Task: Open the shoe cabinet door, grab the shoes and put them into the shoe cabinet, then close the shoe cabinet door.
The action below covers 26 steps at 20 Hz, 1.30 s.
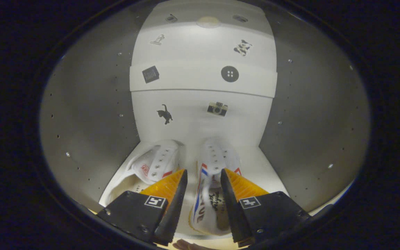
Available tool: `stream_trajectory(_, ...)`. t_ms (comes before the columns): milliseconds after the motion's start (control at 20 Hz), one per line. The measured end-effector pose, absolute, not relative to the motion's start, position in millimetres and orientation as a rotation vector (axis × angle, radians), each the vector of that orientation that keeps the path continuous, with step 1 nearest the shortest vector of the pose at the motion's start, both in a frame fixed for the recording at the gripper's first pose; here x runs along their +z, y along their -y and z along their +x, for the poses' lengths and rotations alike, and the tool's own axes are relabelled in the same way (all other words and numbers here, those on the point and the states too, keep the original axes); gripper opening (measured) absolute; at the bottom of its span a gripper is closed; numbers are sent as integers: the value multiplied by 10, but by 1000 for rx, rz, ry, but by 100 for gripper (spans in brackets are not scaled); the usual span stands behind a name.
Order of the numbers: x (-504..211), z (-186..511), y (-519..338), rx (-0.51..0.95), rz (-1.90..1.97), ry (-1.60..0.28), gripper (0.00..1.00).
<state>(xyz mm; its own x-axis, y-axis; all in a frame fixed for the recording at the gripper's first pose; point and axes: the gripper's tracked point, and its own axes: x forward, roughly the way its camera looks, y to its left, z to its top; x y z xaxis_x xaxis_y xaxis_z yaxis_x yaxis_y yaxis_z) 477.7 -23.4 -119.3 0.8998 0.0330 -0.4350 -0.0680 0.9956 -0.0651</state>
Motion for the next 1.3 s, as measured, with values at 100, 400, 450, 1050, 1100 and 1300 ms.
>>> stream_trajectory(100, -1057, 4575, 220, 58, -59, -432, 64)
stream_trajectory(400, -490, 3526, 55, 105, -47, -323, 96)
stream_trajectory(450, -350, 3332, 39, 106, -77, -287, 97)
stream_trajectory(1050, 602, 745, 345, 97, 60, -202, 100)
stream_trajectory(1100, 679, 571, 418, 97, 68, -195, 100)
stream_trajectory(1300, 935, 28, 759, 92, 87, -145, 100)
